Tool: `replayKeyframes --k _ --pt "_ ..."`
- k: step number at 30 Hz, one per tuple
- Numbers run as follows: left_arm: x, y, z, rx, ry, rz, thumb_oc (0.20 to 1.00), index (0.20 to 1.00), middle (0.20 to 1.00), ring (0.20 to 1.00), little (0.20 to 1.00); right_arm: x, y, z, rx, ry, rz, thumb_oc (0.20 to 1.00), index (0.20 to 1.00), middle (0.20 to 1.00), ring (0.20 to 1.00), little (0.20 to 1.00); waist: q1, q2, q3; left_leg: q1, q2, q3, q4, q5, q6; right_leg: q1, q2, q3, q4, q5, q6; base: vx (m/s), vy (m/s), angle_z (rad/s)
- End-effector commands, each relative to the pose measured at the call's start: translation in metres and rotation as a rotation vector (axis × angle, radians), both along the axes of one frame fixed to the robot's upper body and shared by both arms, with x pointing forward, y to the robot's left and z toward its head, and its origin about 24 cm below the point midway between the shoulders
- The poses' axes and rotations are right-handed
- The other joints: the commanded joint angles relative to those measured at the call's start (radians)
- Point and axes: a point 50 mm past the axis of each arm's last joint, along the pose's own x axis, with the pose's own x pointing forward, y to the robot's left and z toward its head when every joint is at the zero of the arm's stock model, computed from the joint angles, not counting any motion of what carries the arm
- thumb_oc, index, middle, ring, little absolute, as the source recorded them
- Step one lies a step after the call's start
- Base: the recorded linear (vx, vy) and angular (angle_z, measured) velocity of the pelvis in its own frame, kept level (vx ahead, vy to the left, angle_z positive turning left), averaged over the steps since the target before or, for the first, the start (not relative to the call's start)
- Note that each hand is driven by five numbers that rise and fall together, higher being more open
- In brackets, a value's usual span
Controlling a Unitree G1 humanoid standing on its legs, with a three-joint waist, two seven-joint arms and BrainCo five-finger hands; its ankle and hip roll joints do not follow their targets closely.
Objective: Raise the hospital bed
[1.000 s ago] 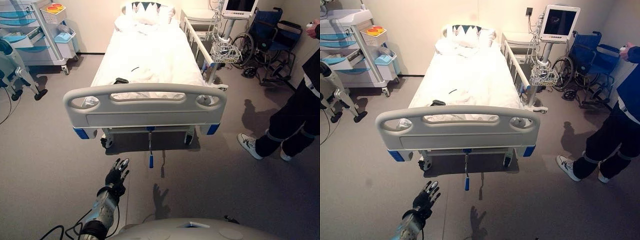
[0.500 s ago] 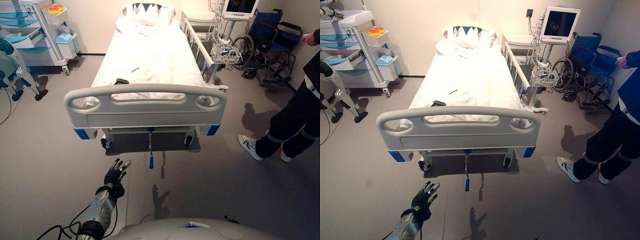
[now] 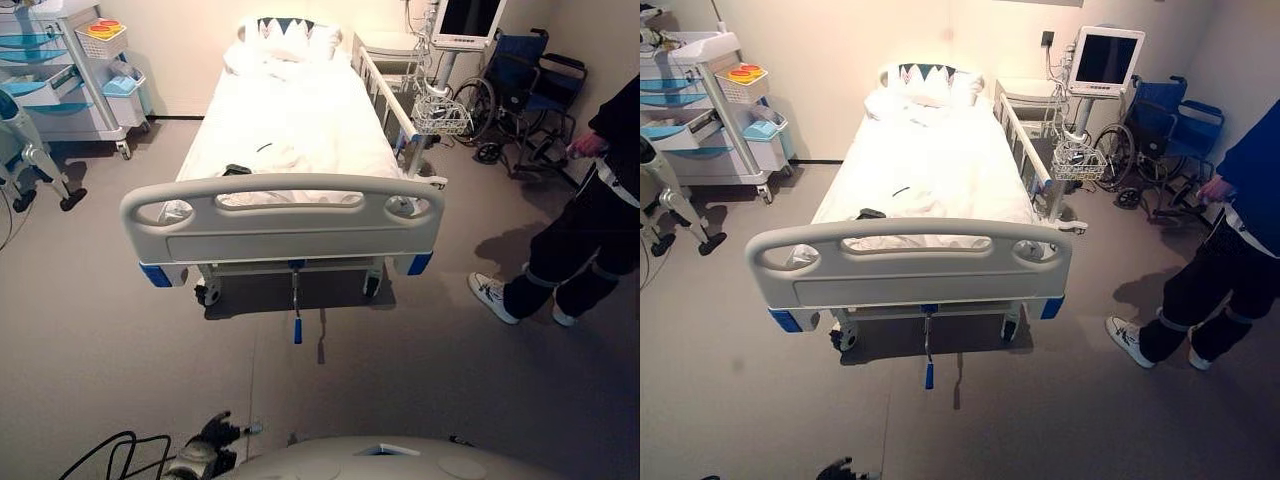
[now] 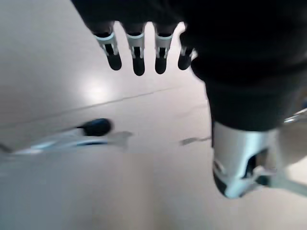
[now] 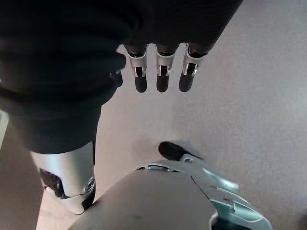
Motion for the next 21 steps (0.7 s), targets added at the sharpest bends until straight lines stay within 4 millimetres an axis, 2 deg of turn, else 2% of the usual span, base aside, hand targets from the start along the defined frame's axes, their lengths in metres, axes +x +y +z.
replayKeyframes --k 1,5,8,12,16,21 --pt "0.022 -0.006 0.002 -0.007 -0.036 0.053 1.0 1.0 1.0 1.0 1.0 0.026 -0.009 0.006 -0.034 -0.024 0.039 1.0 1.0 1.0 1.0 1.0 -0.013 0.008 0.033 -0.003 -0.008 -0.011 0.01 -0.063 0.027 0.007 -0.027 -0.014 0.071 -0.046 0.045 0.0 0.0 0.0" --pt "0.02 -0.006 0.002 0.016 -0.016 -0.024 1.0 1.0 1.0 1.0 1.0 0.028 -0.005 0.005 -0.026 -0.029 0.046 1.0 1.0 1.0 1.0 1.0 -0.012 0.007 0.034 -0.003 -0.009 -0.01 0.009 -0.063 0.028 0.006 -0.025 -0.011 0.071 -0.047 0.045 0.0 0.0 0.0" --pt "0.016 -0.006 0.001 0.015 -0.004 -0.007 1.0 1.0 1.0 1.0 1.0 0.026 -0.005 0.005 -0.02 -0.027 0.047 1.0 1.0 1.0 1.0 1.0 -0.011 0.008 0.036 -0.004 -0.01 -0.01 0.01 -0.064 0.028 0.004 -0.024 -0.011 0.07 -0.046 0.045 0.0 0.0 -0.02" --pt "0.023 -0.005 0.003 0.019 -0.039 0.002 1.0 1.0 1.0 1.0 1.0 0.027 -0.005 0.005 -0.022 -0.031 0.049 1.0 1.0 1.0 1.0 1.0 -0.013 0.009 0.039 -0.007 -0.009 -0.009 0.009 -0.062 0.026 0.0 -0.024 -0.008 0.067 -0.044 0.045 0.0 0.0 0.0" --pt "0.014 -0.004 0.001 0.02 0.003 0.044 1.0 1.0 1.0 1.0 1.0 0.034 -0.006 0.006 -0.022 -0.047 0.043 1.0 1.0 1.0 1.0 1.0 -0.015 0.009 0.043 -0.017 -0.006 -0.004 0.007 -0.055 0.024 -0.012 -0.017 0.0 0.06 -0.04 0.043 0.0 -0.001 -0.01" --pt "0.032 -0.003 0.005 0.03 -0.054 0.012 1.0 1.0 1.0 1.0 1.0 0.043 -0.01 0.009 -0.03 -0.076 0.026 1.0 1.0 1.0 1.0 1.0 -0.027 0.011 0.063 -0.053 0.0 0.005 0.005 -0.041 0.02 -0.054 -0.012 0.011 0.057 -0.027 0.043 -0.05 -0.008 -0.07"
